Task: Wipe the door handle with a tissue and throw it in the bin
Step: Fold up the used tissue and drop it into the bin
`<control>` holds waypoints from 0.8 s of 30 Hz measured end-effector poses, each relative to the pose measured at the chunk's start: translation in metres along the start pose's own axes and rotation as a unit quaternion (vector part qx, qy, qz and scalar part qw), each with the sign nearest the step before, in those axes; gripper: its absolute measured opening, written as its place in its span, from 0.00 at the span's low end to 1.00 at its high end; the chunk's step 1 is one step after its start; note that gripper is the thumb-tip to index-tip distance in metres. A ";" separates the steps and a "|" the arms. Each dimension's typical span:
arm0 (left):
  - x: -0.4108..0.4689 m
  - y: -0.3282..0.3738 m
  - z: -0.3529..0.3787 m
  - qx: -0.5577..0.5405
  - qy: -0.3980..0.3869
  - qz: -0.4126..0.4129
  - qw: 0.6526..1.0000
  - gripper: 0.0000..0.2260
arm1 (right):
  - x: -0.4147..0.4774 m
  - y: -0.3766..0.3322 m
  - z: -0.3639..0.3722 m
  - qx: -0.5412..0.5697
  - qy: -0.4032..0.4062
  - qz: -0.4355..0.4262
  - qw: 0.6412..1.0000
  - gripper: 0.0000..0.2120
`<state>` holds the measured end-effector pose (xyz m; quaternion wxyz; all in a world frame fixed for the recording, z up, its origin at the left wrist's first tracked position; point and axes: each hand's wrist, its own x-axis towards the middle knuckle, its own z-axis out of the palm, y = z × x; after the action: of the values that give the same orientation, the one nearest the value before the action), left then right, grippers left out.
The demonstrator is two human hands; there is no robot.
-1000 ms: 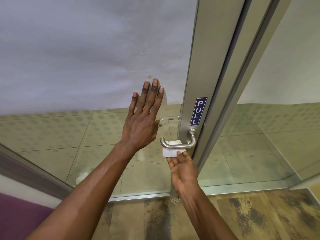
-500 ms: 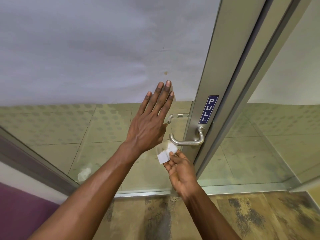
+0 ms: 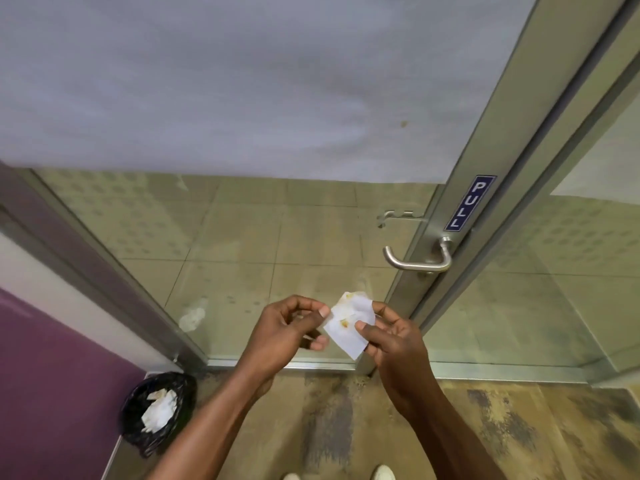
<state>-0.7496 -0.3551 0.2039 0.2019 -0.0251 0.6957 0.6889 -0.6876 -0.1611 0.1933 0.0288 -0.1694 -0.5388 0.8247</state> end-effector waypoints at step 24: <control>-0.070 -0.043 -0.064 -0.211 0.198 -0.108 0.951 0.10 | 0.010 0.041 0.066 -0.155 -0.179 0.031 0.971 0.15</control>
<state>-0.6877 -0.4364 0.1831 0.1233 -0.2774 0.5539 0.7753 -0.7123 -0.2341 0.1776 -0.1202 -0.0379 -0.6506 0.7489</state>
